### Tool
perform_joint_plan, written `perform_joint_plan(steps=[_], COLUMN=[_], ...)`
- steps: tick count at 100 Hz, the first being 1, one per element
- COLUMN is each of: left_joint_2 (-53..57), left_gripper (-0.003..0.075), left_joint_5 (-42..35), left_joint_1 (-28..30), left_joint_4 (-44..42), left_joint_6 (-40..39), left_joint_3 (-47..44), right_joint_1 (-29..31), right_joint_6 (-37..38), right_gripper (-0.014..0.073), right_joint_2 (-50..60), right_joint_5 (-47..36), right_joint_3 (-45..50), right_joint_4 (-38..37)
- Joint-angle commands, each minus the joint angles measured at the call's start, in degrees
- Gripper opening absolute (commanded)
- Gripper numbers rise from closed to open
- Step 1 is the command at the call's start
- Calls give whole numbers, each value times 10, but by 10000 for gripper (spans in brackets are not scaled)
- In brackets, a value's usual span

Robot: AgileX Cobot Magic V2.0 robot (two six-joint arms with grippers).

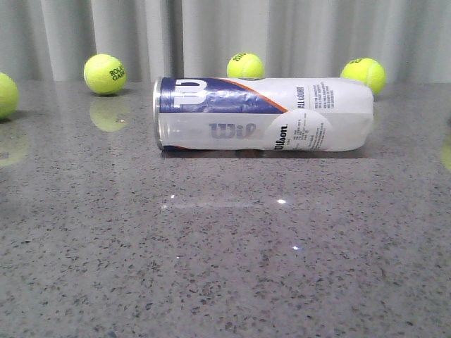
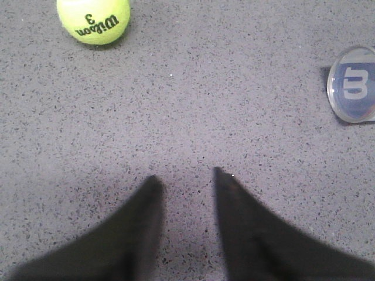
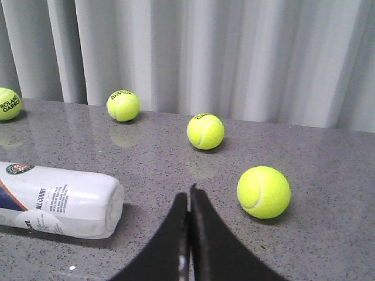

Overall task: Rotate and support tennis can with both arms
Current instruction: 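Raise the right gripper away from the can, then reach the left gripper to the can's open end and grasp it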

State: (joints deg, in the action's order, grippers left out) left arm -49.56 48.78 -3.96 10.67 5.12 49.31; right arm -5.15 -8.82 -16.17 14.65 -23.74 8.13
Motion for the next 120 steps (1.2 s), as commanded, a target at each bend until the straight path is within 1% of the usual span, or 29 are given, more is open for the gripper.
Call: perform_joint_plan(steps=[1, 5, 7, 10, 21, 32, 45, 57, 69, 79, 108, 120], left_joint_2=[1, 1, 1, 1, 0, -13, -47, -93, -142, -185, -311, -350], left_gripper=[559, 658, 695, 721, 664, 626, 618, 618, 618, 618, 618, 618], left_joint_5=[-30, -30, -30, -30, -31, -37, -38, -29, -3, 29, 114, 139], left_joint_1=[2, 2, 2, 2, 2, 2, 2, 2, 2, 2, 2, 0], left_joint_4=[15, 15, 15, 15, 49, 117, 238, 380, 500, 581, 713, 731], left_joint_6=[4, 4, 4, 4, 4, 17, 113, 212, 306, 378, 504, 520], left_joint_3=[22, 22, 22, 22, 22, 22, 22, 22, 22, 22, 26, 33], right_joint_1=[3, 3, 3, 3, 3, 3, 3, 3, 3, 3, 3, 3], right_joint_6=[0, 0, 0, 0, 0, 0, 0, 0, 0, 0, 0, 0], right_gripper=[-70, -70, -70, -70, -70, -70, -70, -70, -70, -70, -70, -70], right_joint_2=[-4, -4, -4, -4, -4, -4, -4, -4, -4, -4, -4, -4], right_joint_5=[-49, -49, -49, -49, -49, -49, -49, -49, -49, -49, -49, -49], right_joint_3=[-15, -15, -15, -15, -15, -15, -15, -15, -15, -15, -15, -15], right_joint_4=[2, 2, 2, 2, 2, 2, 2, 2, 2, 2, 2, 2])
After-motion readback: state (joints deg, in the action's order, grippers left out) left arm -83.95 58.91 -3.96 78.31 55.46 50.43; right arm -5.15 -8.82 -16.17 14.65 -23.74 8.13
